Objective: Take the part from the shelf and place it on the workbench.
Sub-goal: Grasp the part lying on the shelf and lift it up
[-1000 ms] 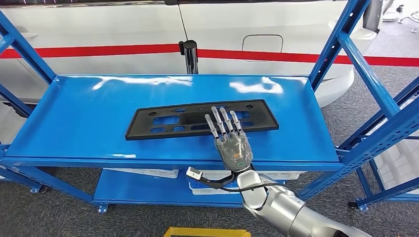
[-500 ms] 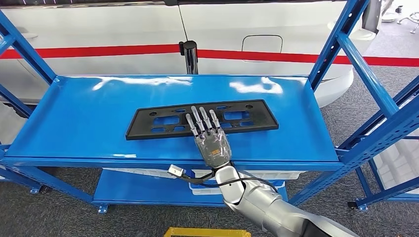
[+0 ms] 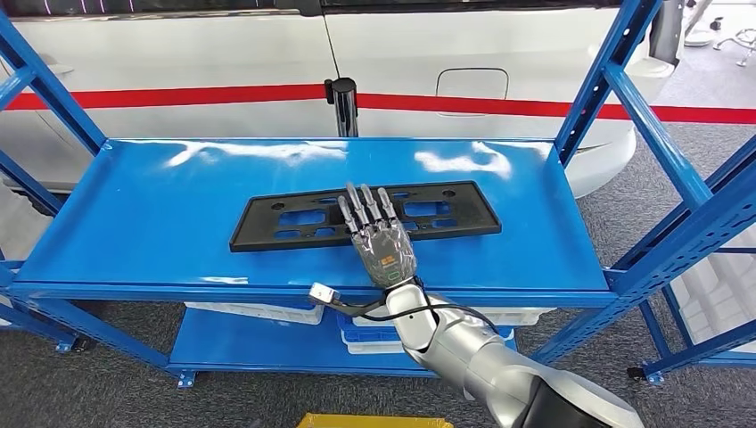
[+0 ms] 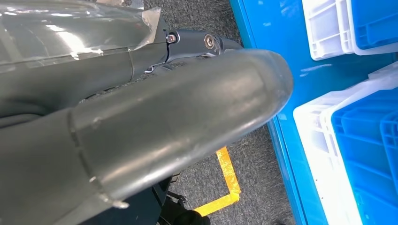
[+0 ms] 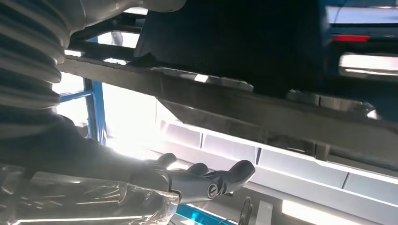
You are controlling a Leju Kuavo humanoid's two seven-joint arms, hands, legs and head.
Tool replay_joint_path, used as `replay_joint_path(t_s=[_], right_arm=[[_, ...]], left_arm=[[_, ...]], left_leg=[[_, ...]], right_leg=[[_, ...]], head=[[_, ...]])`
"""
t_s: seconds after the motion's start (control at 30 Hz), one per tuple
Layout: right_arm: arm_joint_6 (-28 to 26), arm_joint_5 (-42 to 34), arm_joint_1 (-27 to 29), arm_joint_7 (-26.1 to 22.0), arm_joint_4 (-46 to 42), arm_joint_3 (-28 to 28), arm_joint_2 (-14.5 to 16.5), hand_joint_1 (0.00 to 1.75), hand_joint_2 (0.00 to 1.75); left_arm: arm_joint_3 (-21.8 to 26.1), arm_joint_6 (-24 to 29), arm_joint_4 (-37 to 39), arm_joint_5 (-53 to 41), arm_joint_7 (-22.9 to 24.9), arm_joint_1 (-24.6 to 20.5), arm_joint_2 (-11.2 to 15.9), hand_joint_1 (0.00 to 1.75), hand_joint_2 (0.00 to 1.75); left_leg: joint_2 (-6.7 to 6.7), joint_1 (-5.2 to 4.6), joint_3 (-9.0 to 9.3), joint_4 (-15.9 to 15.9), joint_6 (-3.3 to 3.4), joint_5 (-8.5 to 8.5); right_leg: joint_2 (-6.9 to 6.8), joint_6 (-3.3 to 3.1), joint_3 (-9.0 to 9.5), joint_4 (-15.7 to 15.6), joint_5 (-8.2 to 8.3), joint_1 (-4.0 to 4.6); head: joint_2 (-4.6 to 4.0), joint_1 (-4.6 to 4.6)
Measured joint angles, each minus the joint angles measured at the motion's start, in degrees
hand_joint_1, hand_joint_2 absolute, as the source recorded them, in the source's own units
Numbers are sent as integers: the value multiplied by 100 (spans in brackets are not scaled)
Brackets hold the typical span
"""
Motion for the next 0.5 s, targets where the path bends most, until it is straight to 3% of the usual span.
replay_joint_path(t_s=[0.5], right_arm=[[28, 0, -98, 0, 307, 8, 61, 0, 175]], left_arm=[[-76, -3, 0, 15, 0, -4, 4, 0, 0]], left_leg=[[3, -1, 35, -1, 4, -4]], right_leg=[[0, -1, 33, -1, -1, 0]], head=[[1, -1]])
